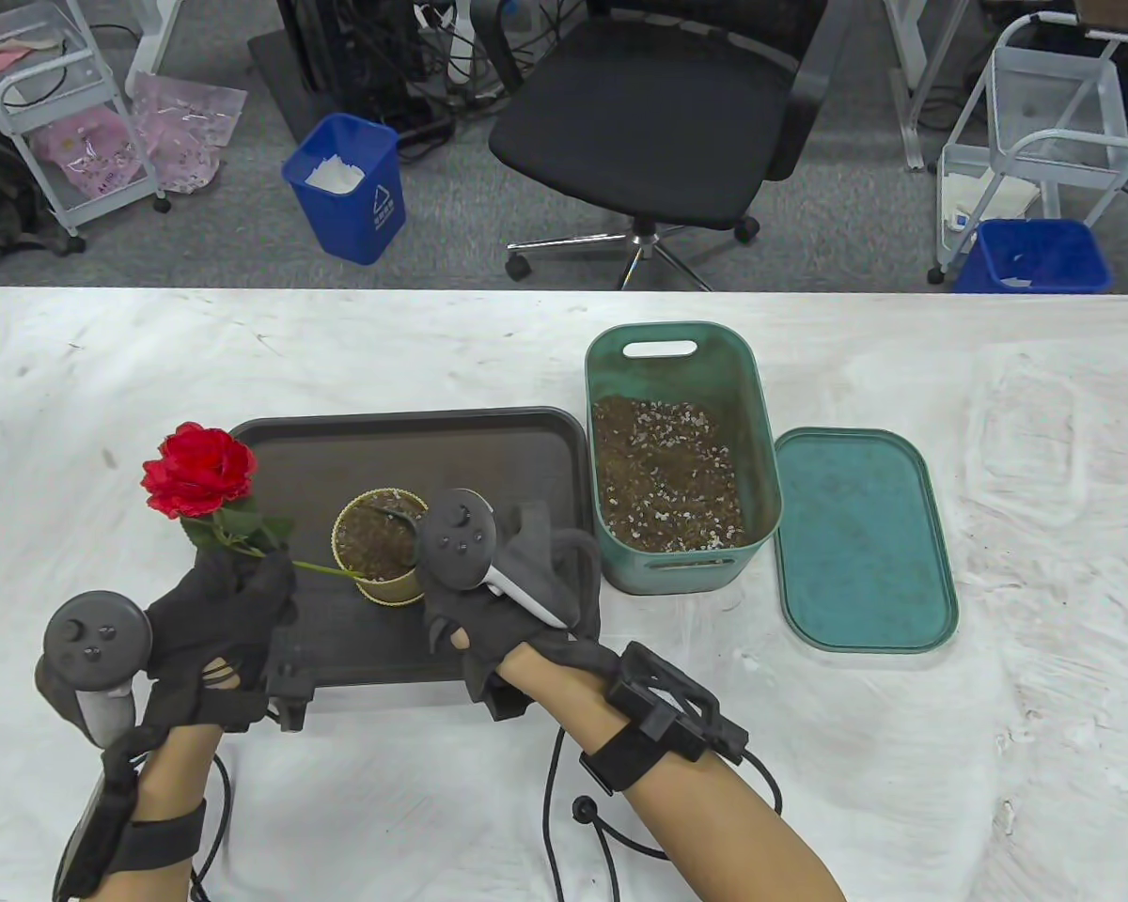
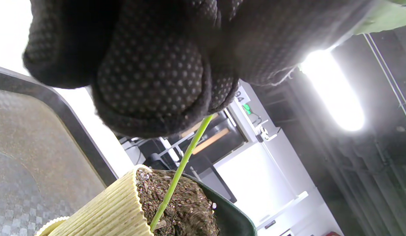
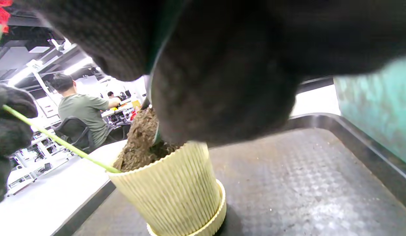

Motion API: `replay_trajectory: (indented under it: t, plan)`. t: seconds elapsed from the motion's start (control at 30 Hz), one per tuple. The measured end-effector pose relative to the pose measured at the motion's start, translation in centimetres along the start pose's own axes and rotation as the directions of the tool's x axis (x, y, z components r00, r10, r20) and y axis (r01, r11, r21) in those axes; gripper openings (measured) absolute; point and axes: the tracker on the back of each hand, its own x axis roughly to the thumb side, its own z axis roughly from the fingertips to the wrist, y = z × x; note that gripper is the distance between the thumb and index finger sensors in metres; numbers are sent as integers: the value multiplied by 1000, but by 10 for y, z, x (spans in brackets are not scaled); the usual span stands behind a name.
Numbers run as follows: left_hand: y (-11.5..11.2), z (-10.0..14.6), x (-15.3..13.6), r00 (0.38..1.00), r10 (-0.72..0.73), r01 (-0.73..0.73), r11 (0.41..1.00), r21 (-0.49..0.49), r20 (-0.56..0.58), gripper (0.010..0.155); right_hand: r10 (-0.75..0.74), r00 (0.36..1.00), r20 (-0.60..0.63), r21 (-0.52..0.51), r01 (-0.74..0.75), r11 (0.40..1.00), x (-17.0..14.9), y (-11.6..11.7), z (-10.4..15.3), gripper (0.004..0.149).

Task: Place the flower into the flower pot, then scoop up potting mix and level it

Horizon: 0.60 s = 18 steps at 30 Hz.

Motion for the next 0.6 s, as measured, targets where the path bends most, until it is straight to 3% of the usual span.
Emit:
replay_trajectory:
  t: [0.6]
  plan:
    - [0, 0, -1, 1000, -2, 2, 1000, 1, -1, 45, 241, 969, 55, -169, -229, 959, 5, -11, 6, 53]
